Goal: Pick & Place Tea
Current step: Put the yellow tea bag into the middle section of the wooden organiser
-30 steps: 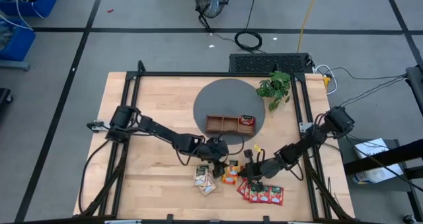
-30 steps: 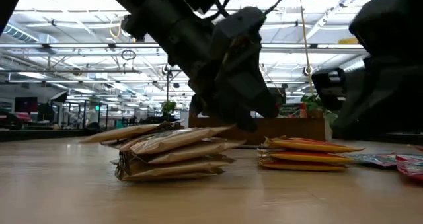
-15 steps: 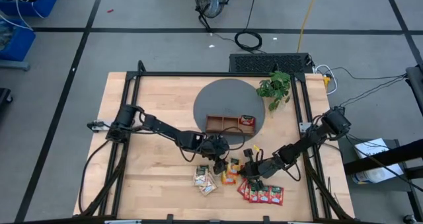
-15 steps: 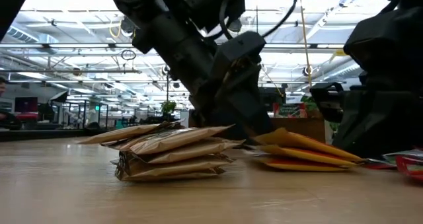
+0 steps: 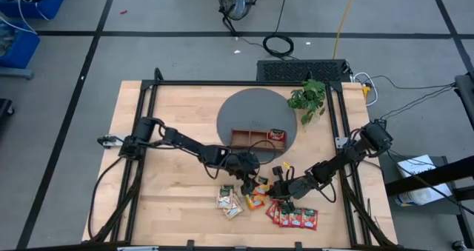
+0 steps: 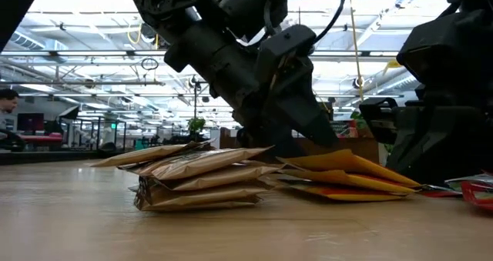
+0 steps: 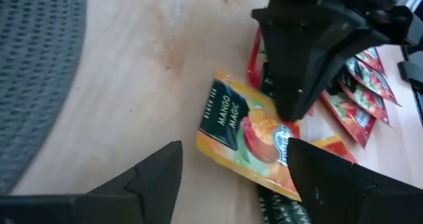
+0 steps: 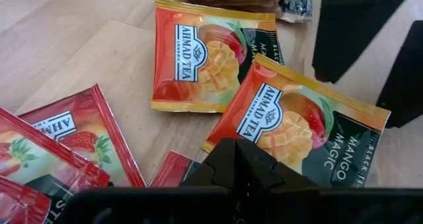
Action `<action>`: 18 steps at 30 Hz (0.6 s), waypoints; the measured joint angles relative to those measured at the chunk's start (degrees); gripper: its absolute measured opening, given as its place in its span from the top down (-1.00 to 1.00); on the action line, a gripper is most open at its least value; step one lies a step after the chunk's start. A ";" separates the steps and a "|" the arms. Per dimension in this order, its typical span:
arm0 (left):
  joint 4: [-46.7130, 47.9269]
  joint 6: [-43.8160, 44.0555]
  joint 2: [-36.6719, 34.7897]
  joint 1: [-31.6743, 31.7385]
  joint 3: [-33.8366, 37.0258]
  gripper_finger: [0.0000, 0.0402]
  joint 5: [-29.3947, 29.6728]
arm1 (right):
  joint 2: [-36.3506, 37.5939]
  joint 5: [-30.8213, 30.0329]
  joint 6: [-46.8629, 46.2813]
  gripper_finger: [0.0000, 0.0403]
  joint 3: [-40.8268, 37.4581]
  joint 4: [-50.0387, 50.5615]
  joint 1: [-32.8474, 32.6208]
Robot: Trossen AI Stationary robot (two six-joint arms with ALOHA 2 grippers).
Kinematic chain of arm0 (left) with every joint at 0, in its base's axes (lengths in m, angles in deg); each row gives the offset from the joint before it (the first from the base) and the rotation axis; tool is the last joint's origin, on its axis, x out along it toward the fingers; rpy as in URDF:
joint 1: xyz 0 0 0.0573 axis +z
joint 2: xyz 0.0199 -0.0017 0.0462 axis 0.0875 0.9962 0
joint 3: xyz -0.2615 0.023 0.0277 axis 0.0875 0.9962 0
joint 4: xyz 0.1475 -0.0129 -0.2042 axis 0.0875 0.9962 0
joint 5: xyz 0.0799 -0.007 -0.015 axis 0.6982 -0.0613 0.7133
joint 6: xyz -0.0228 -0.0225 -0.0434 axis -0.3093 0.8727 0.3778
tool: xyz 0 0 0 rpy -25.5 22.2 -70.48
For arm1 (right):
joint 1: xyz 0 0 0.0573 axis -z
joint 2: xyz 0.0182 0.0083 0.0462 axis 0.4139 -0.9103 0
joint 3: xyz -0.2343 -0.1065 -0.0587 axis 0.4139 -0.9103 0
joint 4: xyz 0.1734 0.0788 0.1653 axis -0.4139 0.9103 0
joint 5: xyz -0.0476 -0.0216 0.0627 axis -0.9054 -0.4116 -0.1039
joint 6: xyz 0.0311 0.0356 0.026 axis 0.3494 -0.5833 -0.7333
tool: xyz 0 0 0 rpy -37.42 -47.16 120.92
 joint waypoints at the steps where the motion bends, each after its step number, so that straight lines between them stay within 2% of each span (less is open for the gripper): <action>1: -0.02 -0.56 0.00 0.00 0.00 -0.35 0.06 | 0.00 0.00 0.00 1.00 0.00 0.17 0.00; 18: -4.09 0.00 2.49 0.47 -0.08 -0.34 1.97 | -0.02 0.49 0.02 1.00 0.00 0.99 0.70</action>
